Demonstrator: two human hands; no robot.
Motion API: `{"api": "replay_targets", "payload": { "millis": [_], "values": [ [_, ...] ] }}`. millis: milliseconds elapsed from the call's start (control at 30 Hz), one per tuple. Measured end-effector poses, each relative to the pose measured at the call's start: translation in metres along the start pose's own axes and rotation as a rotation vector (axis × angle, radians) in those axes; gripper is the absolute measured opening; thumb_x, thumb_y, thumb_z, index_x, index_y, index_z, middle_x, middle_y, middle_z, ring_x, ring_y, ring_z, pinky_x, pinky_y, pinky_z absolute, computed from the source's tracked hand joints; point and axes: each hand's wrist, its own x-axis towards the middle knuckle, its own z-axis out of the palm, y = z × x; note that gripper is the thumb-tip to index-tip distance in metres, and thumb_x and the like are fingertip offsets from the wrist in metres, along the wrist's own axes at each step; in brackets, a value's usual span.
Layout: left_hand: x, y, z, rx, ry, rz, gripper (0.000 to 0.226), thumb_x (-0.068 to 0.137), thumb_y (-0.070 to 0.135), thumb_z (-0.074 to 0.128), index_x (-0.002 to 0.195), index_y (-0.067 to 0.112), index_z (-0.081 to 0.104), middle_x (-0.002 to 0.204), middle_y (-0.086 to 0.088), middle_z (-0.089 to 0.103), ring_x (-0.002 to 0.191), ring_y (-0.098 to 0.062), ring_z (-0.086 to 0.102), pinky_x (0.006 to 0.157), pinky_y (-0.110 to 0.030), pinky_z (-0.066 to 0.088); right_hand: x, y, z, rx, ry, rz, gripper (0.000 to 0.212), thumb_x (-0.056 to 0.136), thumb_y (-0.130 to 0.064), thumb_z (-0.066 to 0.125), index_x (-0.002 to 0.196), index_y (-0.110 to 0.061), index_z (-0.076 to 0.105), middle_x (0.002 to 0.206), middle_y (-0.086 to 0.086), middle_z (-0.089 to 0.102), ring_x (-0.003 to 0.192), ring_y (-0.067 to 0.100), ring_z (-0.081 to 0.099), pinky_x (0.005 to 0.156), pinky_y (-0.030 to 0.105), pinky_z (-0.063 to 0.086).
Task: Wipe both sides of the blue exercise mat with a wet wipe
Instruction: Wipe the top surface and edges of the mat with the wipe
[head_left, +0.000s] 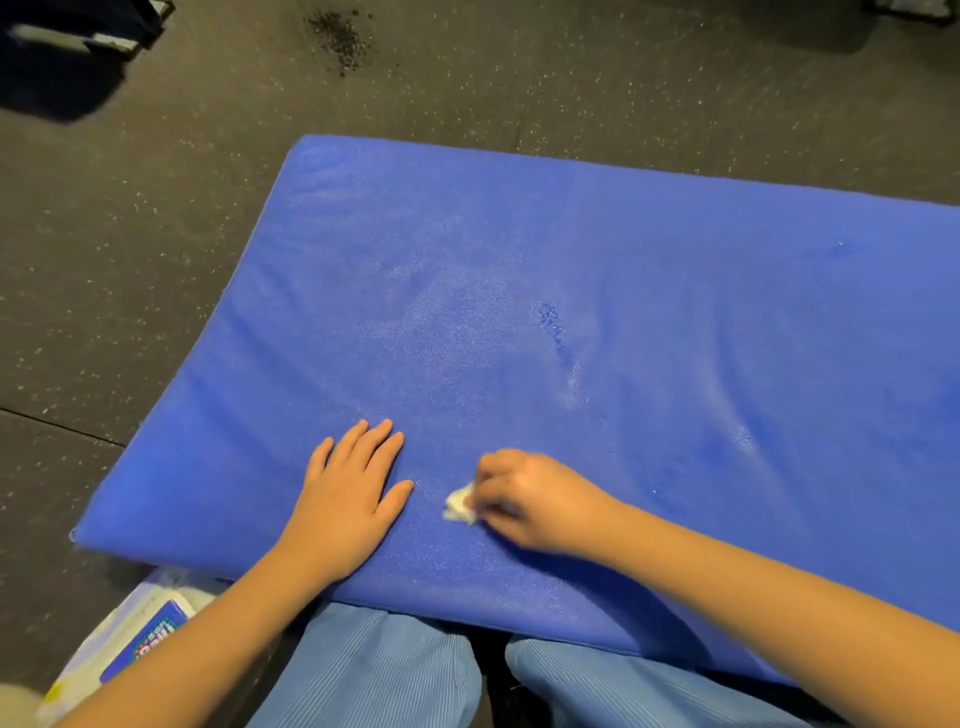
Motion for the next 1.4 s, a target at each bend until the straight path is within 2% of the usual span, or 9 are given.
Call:
{"api": "replay_targets", "payload": {
  "millis": [133,233,367,500,700,867,1067,1233,1400],
  "values": [
    [0.008,0.000,-0.005,0.064,0.046,0.058,0.062,0.088,0.054,0.033,0.120,0.011,0.064,0.129,-0.005,0.059,0.123,-0.027,0.049,0.099,-0.048,0.038,0.021,0.057,-0.012,-0.067,0.388,0.387,0.019,0.084,-0.008,0.058,0.067,0.000,0.061,0.077,0.015,0.054,0.066,0.036,0.054,0.052,0.037,0.045],
    [0.024,0.003,-0.014,0.035,0.048,0.079,0.056,0.085,0.052,0.035,0.104,0.009,0.065,0.114,-0.004,0.059,0.111,-0.026,0.055,0.093,-0.046,0.044,0.018,0.036,0.003,-0.040,0.345,0.270,0.026,0.088,-0.014,0.050,0.067,-0.002,0.062,0.075,0.012,0.054,0.066,0.032,0.053,0.054,0.033,0.042],
    [0.042,0.010,-0.020,0.056,-0.080,0.089,0.085,0.080,0.061,0.013,0.141,0.011,0.047,0.151,-0.004,0.038,0.141,-0.026,0.031,0.114,-0.045,0.025,0.017,0.034,-0.010,-0.002,0.087,0.094,0.019,0.090,-0.018,0.053,0.085,-0.007,0.067,0.082,0.011,0.058,0.075,0.030,0.055,0.062,0.035,0.046],
    [0.042,0.015,-0.021,0.081,-0.129,0.067,0.094,0.075,0.063,0.001,0.149,0.017,0.036,0.157,-0.001,0.028,0.146,-0.026,0.021,0.117,-0.042,0.018,0.041,0.082,-0.027,-0.098,0.346,0.552,0.014,0.088,-0.005,0.056,0.098,0.001,0.064,0.097,0.019,0.058,0.091,0.037,0.055,0.073,0.043,0.045],
    [0.051,0.010,-0.033,0.060,-0.120,0.121,0.087,0.077,0.062,0.012,0.138,0.014,0.050,0.146,-0.002,0.044,0.137,-0.024,0.036,0.111,-0.041,0.027,0.029,0.049,-0.016,-0.091,0.088,0.048,0.026,0.092,-0.022,0.049,0.081,-0.007,0.067,0.079,0.012,0.057,0.071,0.031,0.055,0.054,0.035,0.045],
    [0.075,0.009,-0.035,0.112,-0.295,0.091,0.070,0.095,0.060,0.028,0.155,0.025,0.016,0.162,0.009,0.002,0.150,-0.015,0.000,0.121,-0.041,0.004,0.055,0.103,-0.038,-0.167,0.406,0.563,0.012,0.086,-0.002,0.056,0.080,0.004,0.065,0.093,0.016,0.055,0.082,0.034,0.052,0.065,0.038,0.046],
    [0.079,0.012,-0.035,0.152,-0.336,0.084,0.104,0.062,0.071,-0.004,0.155,0.028,0.011,0.163,0.009,0.000,0.149,-0.016,0.000,0.120,-0.039,0.006,0.039,0.077,-0.022,-0.057,0.129,0.159,0.012,0.086,-0.009,0.060,0.079,-0.004,0.068,0.079,0.013,0.059,0.074,0.032,0.056,0.060,0.038,0.047],
    [0.082,0.015,-0.037,0.184,-0.321,0.091,0.093,0.073,0.071,0.008,0.154,0.025,0.018,0.161,0.007,0.008,0.148,-0.018,0.006,0.118,-0.039,0.012,0.065,0.125,-0.045,-0.177,0.435,0.588,0.010,0.087,-0.003,0.059,0.085,0.003,0.067,0.088,0.018,0.056,0.081,0.037,0.054,0.058,0.036,0.041],
    [0.094,0.020,-0.047,0.179,-0.288,0.122,0.094,0.071,0.070,0.005,0.150,0.023,0.026,0.157,0.004,0.018,0.145,-0.017,0.013,0.117,-0.035,0.012,0.057,0.098,-0.034,-0.166,0.118,0.104,0.028,0.093,-0.025,0.050,0.085,-0.004,0.068,0.082,0.010,0.057,0.075,0.028,0.056,0.054,0.033,0.046]
  ]
}}
